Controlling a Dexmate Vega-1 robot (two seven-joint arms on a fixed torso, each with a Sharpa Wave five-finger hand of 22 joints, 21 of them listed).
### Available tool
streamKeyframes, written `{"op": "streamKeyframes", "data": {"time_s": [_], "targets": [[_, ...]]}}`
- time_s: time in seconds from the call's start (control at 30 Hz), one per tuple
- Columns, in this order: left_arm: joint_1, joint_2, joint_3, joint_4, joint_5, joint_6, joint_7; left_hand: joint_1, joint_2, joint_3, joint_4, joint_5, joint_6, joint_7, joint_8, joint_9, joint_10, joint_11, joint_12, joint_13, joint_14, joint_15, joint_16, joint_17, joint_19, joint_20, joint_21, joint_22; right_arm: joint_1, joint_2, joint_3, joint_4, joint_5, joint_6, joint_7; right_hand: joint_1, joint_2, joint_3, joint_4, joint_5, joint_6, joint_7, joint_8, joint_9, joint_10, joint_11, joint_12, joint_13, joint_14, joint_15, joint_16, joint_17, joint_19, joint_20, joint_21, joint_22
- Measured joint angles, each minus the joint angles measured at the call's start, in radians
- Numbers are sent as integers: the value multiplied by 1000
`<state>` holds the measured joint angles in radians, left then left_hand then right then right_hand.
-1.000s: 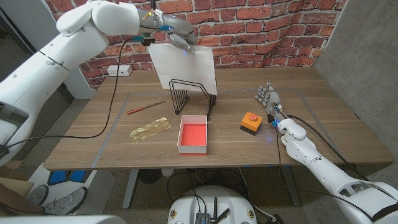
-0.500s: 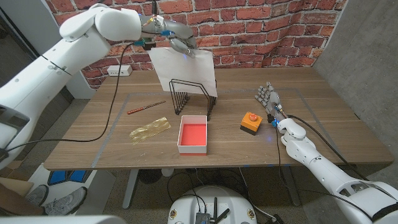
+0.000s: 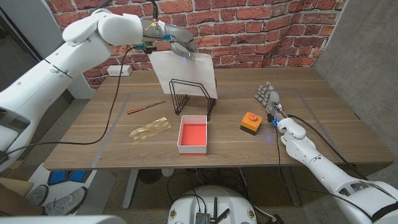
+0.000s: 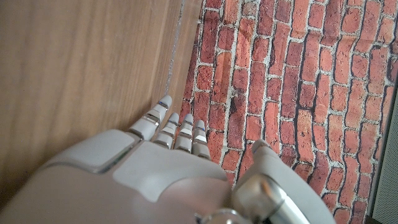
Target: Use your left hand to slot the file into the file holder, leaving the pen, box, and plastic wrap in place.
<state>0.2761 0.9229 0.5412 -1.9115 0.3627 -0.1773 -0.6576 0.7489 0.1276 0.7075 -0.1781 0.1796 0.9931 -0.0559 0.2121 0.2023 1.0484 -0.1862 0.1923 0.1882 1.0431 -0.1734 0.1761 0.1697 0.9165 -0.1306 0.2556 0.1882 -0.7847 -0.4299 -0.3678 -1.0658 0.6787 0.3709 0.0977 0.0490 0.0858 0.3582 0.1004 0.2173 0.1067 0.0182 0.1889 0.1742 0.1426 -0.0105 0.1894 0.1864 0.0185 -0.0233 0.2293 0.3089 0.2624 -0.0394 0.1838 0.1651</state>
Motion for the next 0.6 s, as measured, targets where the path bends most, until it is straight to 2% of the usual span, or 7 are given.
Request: {"op": "streamKeyframes", "data": {"time_s": [0.6], "targets": [[26,3,0,2,23,4,23,0,0,0,0,0,-2,-2,0,0,-5,-5,-4,0,-9,2,0,0,-5,5,0,0,1,-1,0,5,0,-5,3,0,0,0,0,0,0,0,0,0,0,0,0,0,0,0,0,0,0,0,0,0]]}}
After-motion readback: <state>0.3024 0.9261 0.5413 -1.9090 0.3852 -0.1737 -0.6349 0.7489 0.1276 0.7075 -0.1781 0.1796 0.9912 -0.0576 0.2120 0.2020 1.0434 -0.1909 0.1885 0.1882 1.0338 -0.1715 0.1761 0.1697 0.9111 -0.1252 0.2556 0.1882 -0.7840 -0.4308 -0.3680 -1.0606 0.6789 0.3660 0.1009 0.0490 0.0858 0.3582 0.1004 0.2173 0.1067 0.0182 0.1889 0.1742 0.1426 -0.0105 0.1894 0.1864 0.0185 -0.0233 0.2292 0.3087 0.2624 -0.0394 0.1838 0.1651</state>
